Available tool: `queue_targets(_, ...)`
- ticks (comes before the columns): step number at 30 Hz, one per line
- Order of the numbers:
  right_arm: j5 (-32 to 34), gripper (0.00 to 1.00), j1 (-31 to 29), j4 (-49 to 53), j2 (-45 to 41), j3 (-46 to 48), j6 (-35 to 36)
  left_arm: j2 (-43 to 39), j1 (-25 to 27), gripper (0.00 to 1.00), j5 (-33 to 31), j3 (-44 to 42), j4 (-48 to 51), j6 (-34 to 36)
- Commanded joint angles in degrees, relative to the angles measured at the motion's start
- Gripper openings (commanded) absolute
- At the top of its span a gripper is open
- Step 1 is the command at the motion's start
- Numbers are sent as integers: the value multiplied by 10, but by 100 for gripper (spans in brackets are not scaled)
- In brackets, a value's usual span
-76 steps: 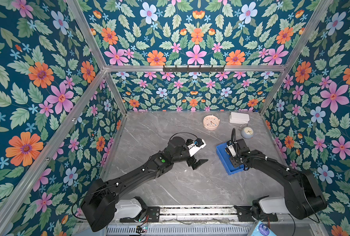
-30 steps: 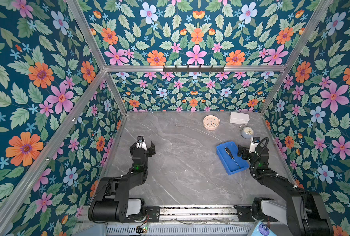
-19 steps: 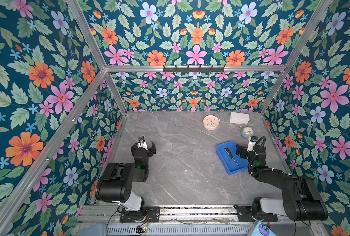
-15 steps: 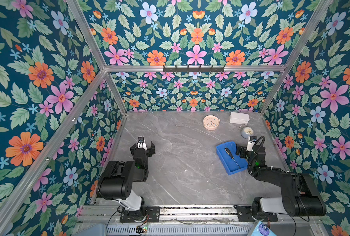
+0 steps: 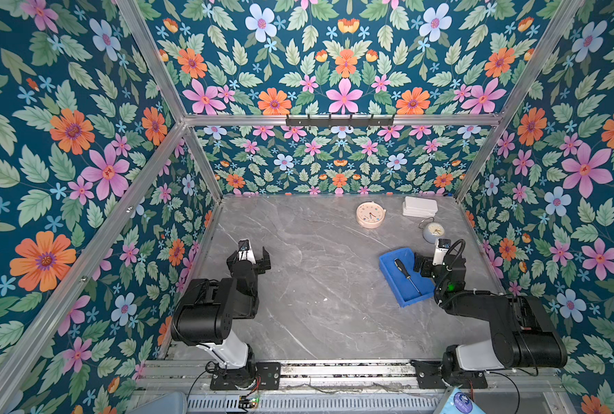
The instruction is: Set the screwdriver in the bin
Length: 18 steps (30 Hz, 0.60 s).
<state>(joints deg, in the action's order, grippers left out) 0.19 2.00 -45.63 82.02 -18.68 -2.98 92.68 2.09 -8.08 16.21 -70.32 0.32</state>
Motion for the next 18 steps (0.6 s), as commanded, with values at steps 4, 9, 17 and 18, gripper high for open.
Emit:
queue_targets(4, -4, 98, 0, -25, 0, 0, -4, -1, -1, 100, 2, 0, -19, -3)
queue_targets(9, -4, 98, 0, -24, 0, -1, -4, 0, -1, 100, 2, 1, -17, -2)
queue_targets(17, -4, 99, 0, -26, 0, 0, -3, 0, -1, 100, 4, 2, -16, -3)
queue_targets(18, -4, 99, 0, -27, 0, 0, -3, -1, -1, 100, 3, 0, -19, -3)
